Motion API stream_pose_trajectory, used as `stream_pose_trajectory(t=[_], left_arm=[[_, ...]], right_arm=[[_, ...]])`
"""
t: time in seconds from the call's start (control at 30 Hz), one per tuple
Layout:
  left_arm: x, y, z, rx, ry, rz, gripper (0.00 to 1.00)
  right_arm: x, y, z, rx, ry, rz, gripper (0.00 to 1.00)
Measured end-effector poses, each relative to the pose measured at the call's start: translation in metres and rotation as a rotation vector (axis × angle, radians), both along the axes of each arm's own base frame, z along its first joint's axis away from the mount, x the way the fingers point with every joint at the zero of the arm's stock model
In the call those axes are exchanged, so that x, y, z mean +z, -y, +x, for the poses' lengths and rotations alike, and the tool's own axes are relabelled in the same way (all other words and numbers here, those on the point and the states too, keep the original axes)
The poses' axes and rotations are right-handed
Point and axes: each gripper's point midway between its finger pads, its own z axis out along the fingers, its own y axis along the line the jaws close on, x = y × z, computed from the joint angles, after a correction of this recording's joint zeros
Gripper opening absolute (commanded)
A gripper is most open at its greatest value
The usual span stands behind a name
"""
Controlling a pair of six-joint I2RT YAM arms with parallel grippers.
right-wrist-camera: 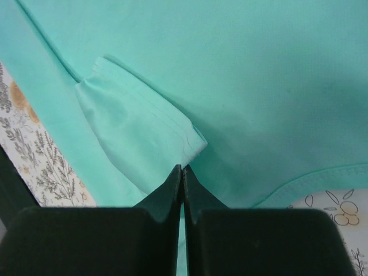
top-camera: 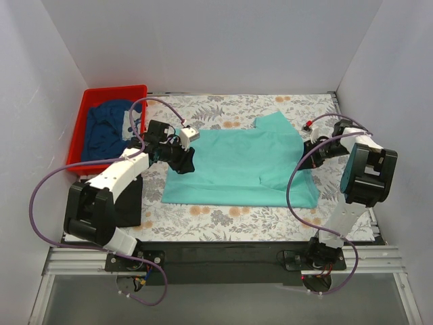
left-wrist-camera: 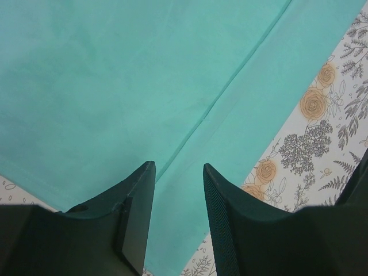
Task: Fold and stack the t-shirts
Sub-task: Fold the tshirt
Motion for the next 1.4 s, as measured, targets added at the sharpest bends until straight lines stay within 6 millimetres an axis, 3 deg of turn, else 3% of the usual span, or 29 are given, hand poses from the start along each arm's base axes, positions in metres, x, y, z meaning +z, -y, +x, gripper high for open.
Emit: stream_pose_trajectory(t=[0.03,0.17,0.27,0.3,0.33,0.4,0.43,0.53,0.63,0.7,0.77,0.93,1.1,1.23,1.4], left_arm=[[0.000,0.000,0.000,0.005,-0.004,-0.001,0.38],[-0.008,0.002,0.004,0.046,-0.048,-0.007,0.44],[-0.018,0.005,0.014,0.088,-0.117,-0.002,0.52],[-0.020,0.006,0.022,0.106,-0.136,-0.002,0.52],[-0.023,0.007,0.030,0.126,-0.156,-0.002,0.54],[-0.021,0.006,0.053,0.172,-0.172,-0.015,0.58],[-0.019,0.004,0.068,0.197,-0.175,-0.024,0.68],[-0.009,-0.011,0.117,0.273,-0.153,-0.068,0.68],[0.000,-0.028,0.170,0.333,-0.101,-0.094,0.68],[0.001,-0.040,0.201,0.366,-0.065,-0.097,0.68],[-0.006,-0.046,0.219,0.389,-0.050,-0.086,0.68],[-0.033,-0.047,0.225,0.413,-0.072,-0.050,0.67],[-0.035,-0.046,0.228,0.421,-0.061,-0.055,0.67],[-0.034,-0.046,0.230,0.424,-0.054,-0.059,0.67],[-0.033,-0.046,0.231,0.423,-0.048,-0.062,0.66]], right_arm=[[-0.003,0.002,-0.001,-0.005,0.008,-0.017,0.11],[-0.009,0.008,0.005,-0.022,0.049,-0.079,0.46],[-0.008,0.011,0.016,-0.037,0.080,-0.101,0.63],[-0.005,0.012,0.020,-0.048,0.087,-0.106,0.68],[0.000,0.014,0.027,-0.055,0.101,-0.114,0.83],[0.015,0.017,0.045,-0.076,0.145,-0.127,0.91],[0.026,0.020,0.059,-0.087,0.179,-0.132,0.93],[0.064,0.030,0.110,-0.130,0.295,-0.145,0.94],[0.087,0.041,0.159,-0.178,0.385,-0.150,0.94],[0.090,0.045,0.183,-0.210,0.405,-0.151,0.91],[0.084,0.048,0.205,-0.239,0.416,-0.147,0.90],[0.037,0.046,0.223,-0.281,0.347,-0.158,0.90],[-0.008,0.024,0.232,-0.258,0.301,-0.199,0.88],[-0.026,0.002,0.242,-0.227,0.312,-0.243,0.81],[-0.030,-0.019,0.256,-0.197,0.367,-0.280,0.75]])
